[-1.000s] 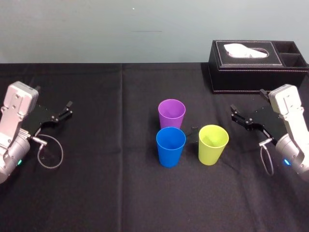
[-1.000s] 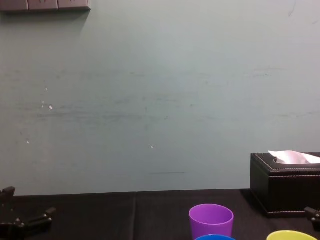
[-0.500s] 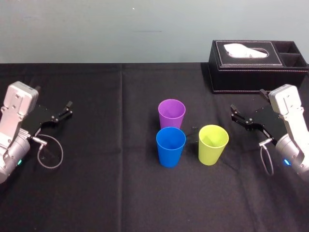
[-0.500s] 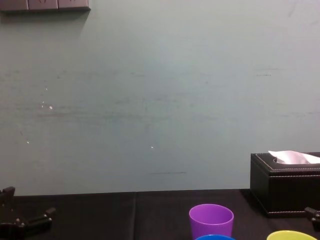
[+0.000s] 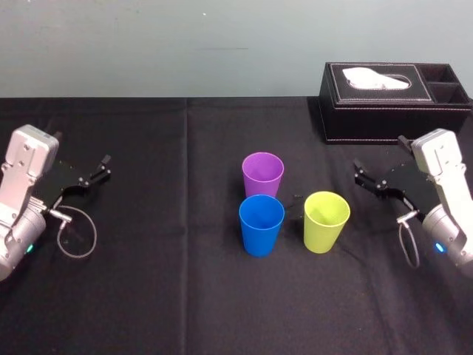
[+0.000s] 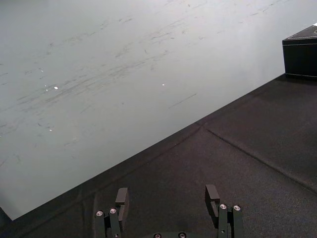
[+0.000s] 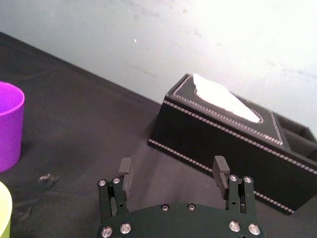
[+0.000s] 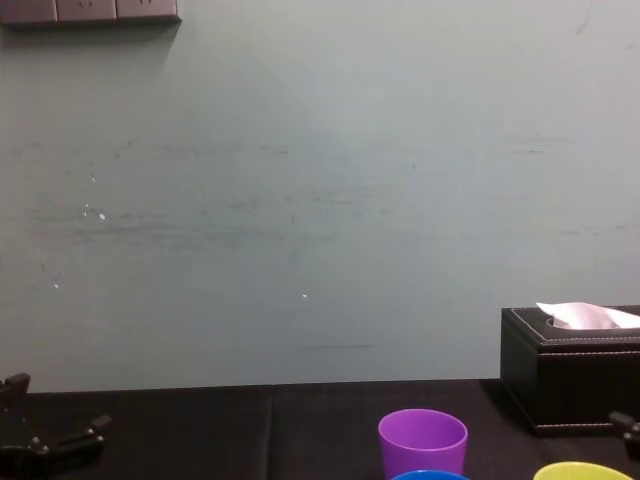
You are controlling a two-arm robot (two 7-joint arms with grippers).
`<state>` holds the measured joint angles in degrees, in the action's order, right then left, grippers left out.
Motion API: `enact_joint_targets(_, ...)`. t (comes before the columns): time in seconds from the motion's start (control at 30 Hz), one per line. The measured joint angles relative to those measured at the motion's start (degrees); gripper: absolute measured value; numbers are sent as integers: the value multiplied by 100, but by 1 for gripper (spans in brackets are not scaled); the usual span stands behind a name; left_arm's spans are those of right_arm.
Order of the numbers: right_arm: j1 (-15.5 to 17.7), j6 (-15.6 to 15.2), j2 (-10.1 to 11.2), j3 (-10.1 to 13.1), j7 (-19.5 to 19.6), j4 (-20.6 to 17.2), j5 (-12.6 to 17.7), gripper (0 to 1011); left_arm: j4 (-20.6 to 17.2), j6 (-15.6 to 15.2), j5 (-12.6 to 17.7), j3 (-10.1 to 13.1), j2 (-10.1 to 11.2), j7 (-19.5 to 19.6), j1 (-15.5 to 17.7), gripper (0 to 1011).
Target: Stack the three plastic cups sequentially using one hand.
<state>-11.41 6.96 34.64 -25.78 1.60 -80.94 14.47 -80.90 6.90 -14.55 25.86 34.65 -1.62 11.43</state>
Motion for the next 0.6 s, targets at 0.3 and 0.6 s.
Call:
enact_joint_targets(0.3, 339, 80, 142, 355, -13, -413, 98, 1003, 0, 0, 0, 0, 0, 0, 0, 1011)
enact_joint_targets(0.6, 1292, -48, 576, 907, -281, -1313, 660, 1003, 0, 0, 0, 0, 0, 0, 0, 1011)
